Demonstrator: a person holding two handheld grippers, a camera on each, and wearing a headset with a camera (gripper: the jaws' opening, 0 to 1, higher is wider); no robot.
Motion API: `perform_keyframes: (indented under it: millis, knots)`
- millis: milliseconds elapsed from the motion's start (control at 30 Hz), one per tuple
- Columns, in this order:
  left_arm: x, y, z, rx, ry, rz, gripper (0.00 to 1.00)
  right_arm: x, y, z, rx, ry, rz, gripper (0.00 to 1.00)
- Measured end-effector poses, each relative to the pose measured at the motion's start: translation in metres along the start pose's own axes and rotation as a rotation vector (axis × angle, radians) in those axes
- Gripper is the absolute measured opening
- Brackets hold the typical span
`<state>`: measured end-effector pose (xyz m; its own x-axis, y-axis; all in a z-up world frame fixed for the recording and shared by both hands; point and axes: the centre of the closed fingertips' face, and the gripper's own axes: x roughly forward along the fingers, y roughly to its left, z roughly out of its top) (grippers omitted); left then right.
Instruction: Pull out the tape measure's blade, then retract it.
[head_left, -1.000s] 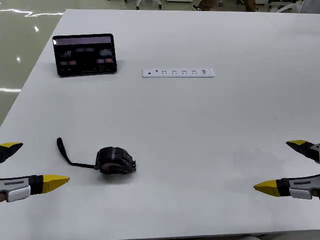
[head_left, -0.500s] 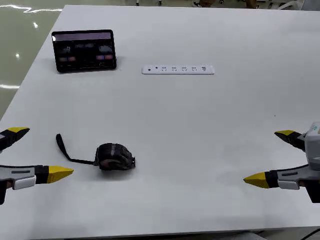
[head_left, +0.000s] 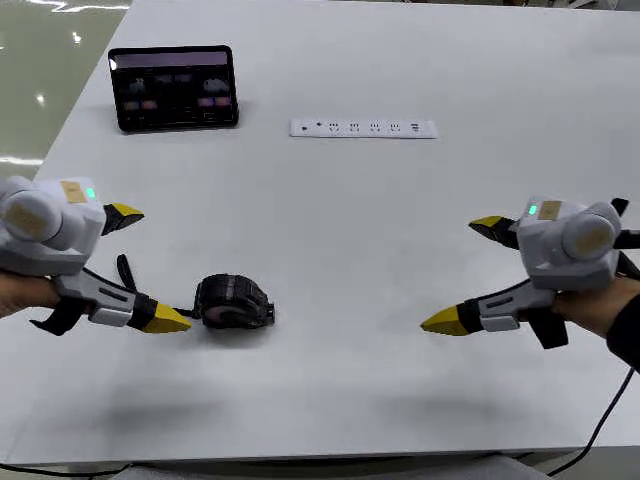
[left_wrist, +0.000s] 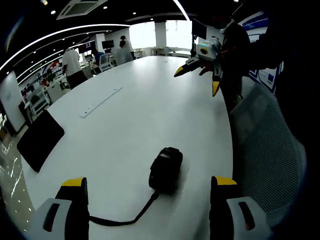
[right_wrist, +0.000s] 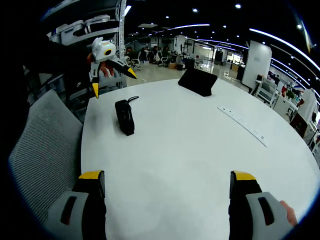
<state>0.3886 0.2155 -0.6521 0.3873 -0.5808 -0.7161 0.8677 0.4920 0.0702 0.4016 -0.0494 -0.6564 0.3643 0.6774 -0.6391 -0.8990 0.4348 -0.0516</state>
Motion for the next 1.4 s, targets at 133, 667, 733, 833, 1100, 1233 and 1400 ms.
perform_keyframes:
  millis: [133,667,733,833,1100,1233,1400]
  knots:
    - [0.018,-0.007,-0.001,0.059,0.056,-0.05,0.93,0.025,0.012,0.009,-0.049,0.006,0.053,0.99]
    - [0.063,-0.03,-0.007,0.216,0.168,-0.201,0.59,0.112,0.07,0.047,-0.184,0.003,0.264,0.8]
    - [0.066,-0.032,-0.007,0.215,0.174,-0.209,0.55,0.118,0.073,0.05,-0.196,0.007,0.275,0.8]
    - [0.07,-0.036,-0.008,0.221,0.194,-0.229,0.49,0.129,0.076,0.054,-0.2,0.01,0.289,0.79]
    - [0.07,-0.04,-0.011,0.254,0.229,-0.239,0.29,0.147,0.078,0.054,-0.208,0.021,0.315,0.73]
    - [0.07,-0.039,-0.011,0.253,0.209,-0.234,0.29,0.154,0.081,0.048,-0.22,0.039,0.325,0.64]
    - [0.071,-0.038,-0.011,0.26,0.21,-0.227,0.29,0.164,0.089,0.047,-0.256,0.023,0.338,0.52]
